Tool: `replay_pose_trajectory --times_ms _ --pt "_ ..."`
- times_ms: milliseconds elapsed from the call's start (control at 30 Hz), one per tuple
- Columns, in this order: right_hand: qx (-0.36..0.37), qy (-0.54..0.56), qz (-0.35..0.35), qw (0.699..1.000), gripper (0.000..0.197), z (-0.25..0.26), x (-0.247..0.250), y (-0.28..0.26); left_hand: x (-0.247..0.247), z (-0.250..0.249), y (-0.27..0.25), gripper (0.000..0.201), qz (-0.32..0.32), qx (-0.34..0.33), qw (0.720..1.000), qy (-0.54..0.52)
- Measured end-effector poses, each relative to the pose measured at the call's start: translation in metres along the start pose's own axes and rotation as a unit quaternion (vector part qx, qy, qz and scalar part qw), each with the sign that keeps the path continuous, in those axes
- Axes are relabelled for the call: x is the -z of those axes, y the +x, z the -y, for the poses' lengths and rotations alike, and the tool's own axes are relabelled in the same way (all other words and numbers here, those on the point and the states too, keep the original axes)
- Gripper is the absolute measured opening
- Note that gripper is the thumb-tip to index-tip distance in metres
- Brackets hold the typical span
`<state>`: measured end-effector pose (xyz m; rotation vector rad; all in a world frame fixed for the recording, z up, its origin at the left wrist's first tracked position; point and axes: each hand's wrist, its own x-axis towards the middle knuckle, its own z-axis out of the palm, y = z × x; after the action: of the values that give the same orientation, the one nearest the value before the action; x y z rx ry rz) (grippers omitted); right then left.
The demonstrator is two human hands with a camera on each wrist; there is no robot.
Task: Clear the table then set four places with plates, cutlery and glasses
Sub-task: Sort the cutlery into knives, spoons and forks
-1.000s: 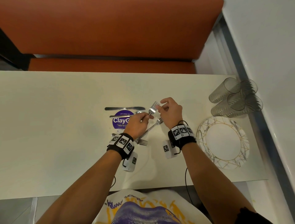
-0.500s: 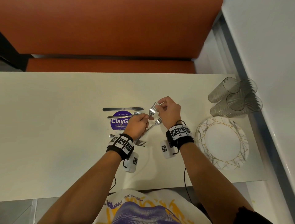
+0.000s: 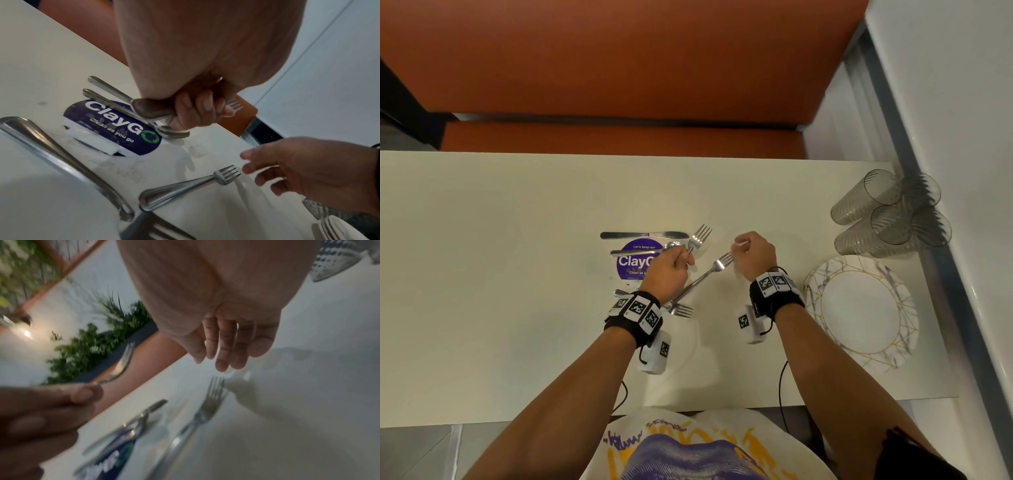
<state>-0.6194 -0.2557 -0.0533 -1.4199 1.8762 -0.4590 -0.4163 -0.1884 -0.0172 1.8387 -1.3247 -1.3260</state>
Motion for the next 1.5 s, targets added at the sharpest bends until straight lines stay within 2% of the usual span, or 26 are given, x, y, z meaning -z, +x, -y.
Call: replay_pose_trajectory --times_ms 133,233,367,533,733,900,1067,1167,1267,1333,1500 --pt "-0.013 -0.066 0.046 0.997 0.031 -0.020 -0.015 0.001 0.004 0.011 0.000 0.025 -0.017 0.007 1.000 0.019" --pt "0.000 -0.063 0.036 0.997 0.017 -0.023 -0.021 0.001 0.006 0.020 0.001 0.026 -0.023 0.024 0.999 0.008" --pt "0.018 -0.003 0.030 0.999 0.003 -0.016 -0.015 0.002 0.011 0.027 0.004 0.028 -0.020 0.026 0.999 -0.010" --pt "0.145 0.033 0.012 0.989 0.008 0.015 0.010 0.004 0.020 0.026 0.013 0.029 -0.023 0.031 0.997 -0.072" --pt "0.219 0.073 0.033 0.972 0.005 0.067 0.018 -0.011 0.027 0.014 0.017 0.028 -0.002 0.032 0.995 -0.099" --pt "0.213 0.068 0.007 0.975 0.008 0.083 -0.005 -0.023 0.025 -0.003 0.006 0.029 0.044 0.082 0.977 -0.194" --pt "0.202 0.039 -0.014 0.979 0.005 0.083 -0.017 -0.032 0.028 -0.002 0.002 0.034 0.044 0.099 0.966 -0.233" --pt "0.203 0.030 -0.019 0.978 0.008 0.085 -0.022 -0.036 0.030 0.002 0.001 0.034 0.043 0.100 0.966 -0.236" --pt "0.199 0.042 -0.026 0.979 0.021 0.086 -0.026 -0.038 0.032 0.005 -0.002 0.035 0.043 0.104 0.967 -0.230" --pt "0.195 0.043 -0.007 0.980 0.028 0.088 -0.027 -0.037 0.033 0.007 -0.001 0.035 0.042 0.104 0.968 -0.223" --pt "0.216 0.011 0.021 0.976 0.018 0.090 -0.028 -0.030 0.036 0.012 0.000 0.038 0.042 0.087 0.979 -0.179"
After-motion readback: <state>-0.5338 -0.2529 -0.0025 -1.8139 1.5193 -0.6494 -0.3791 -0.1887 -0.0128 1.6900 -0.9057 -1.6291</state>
